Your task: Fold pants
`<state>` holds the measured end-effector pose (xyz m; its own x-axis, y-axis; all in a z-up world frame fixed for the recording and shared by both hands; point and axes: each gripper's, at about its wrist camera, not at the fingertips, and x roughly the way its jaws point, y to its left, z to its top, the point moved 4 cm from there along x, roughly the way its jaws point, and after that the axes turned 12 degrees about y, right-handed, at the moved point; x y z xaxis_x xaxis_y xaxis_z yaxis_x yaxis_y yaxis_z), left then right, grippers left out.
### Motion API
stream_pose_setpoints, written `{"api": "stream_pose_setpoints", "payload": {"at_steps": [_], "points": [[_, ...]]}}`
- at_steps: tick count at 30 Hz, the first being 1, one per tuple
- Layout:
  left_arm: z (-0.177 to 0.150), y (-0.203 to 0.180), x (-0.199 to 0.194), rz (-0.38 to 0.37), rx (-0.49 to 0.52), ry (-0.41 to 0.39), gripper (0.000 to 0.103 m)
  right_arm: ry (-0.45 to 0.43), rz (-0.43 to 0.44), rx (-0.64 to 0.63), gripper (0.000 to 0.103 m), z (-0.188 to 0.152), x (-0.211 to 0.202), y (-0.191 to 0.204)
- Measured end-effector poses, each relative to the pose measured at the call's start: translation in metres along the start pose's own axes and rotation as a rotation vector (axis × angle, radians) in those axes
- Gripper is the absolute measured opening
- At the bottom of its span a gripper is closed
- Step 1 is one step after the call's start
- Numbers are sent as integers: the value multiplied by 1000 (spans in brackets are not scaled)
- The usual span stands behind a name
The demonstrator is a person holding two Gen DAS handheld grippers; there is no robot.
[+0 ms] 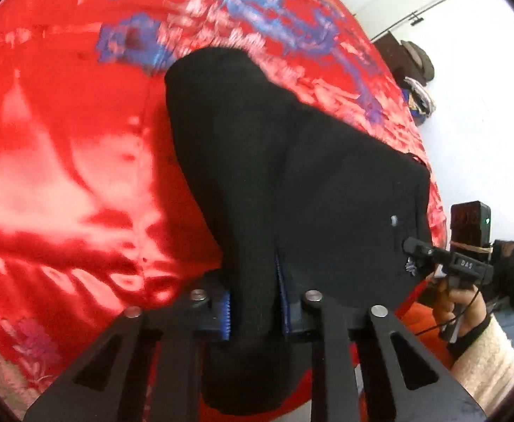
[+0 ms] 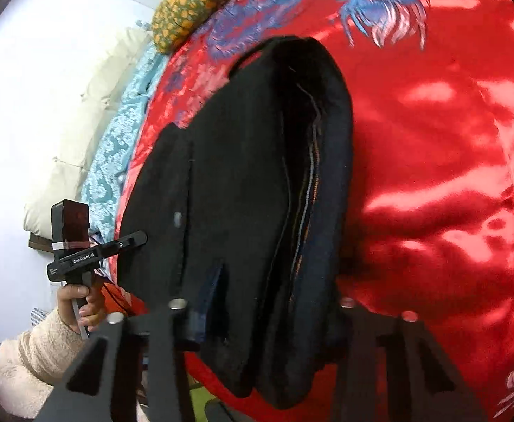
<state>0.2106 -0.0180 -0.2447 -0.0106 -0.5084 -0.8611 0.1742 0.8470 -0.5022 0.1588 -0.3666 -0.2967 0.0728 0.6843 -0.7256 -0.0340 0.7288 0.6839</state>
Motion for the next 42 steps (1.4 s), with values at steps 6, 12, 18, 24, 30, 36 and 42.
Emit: {"api": "stream_pose_setpoints", "payload": {"at_steps": [6,12,18,24,30,36,42], "points": [[9,-6,-48,-59,18,-89,17,-73,117,-31,35,3,-11,29],[27,27,-94,-25,-6,-179,17,-103,161,-110,35,44,1,85],[33,93,-98,215,-133,-215,30,-40,47,-113,50,73,54,112],[-9,79,-134,534,-76,-366,85,-121,-226,-105,103,50,41,112],[-33,16,-177,668,40,-540,99,-302,-561,-251,103,10,-38,159],[-52,-15,-192,674,-15,-508,100,-457,-646,-303,103,-26,-86,221],[-88,-29,-188,658,-30,-448,100,-421,-724,-295,103,-67,-61,261]]}}
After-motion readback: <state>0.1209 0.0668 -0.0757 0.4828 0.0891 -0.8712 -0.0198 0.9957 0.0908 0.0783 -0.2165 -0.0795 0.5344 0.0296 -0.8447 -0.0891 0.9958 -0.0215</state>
